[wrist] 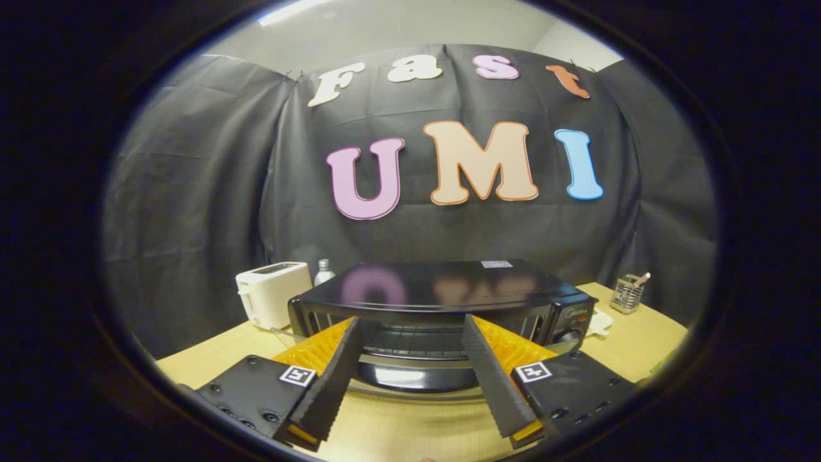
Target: Open the toaster oven, put the food inside, and close the toaster oven door.
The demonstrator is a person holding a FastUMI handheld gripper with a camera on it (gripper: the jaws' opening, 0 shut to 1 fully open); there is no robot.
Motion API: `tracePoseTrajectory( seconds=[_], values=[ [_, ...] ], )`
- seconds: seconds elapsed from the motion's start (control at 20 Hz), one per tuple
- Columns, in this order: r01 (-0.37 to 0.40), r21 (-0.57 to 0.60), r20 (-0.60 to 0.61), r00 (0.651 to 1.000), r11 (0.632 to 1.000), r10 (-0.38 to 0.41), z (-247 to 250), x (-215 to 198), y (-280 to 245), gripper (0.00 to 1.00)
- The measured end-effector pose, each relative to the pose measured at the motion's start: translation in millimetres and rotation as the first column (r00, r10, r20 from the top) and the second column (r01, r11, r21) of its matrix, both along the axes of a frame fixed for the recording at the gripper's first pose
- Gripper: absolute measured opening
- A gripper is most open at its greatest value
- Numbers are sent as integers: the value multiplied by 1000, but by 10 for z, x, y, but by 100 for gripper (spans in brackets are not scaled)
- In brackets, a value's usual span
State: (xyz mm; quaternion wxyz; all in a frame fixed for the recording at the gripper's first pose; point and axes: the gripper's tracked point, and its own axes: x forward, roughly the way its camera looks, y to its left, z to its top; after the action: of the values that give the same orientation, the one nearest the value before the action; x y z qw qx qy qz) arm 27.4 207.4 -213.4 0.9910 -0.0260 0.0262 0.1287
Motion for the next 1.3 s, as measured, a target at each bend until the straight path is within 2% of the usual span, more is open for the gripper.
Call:
tracePoseTrajectory(
  seconds=[0.35, 0.65, 0.8, 1.05, 1.3],
  values=[
    [-80, -1, -111, 991, 997, 79, -261, -339, -58, 96],
    [-120, 21, -197, 973, 993, 121, -358, -402, -63, 95],
    [-135, 34, -293, 946, 990, 139, -559, -502, -85, 95],
    [-135, 47, -486, 863, 990, 141, -1044, -658, -194, 93],
    [-150, 0, -493, 860, 989, 130, -1223, -577, -197, 89]
  ],
)
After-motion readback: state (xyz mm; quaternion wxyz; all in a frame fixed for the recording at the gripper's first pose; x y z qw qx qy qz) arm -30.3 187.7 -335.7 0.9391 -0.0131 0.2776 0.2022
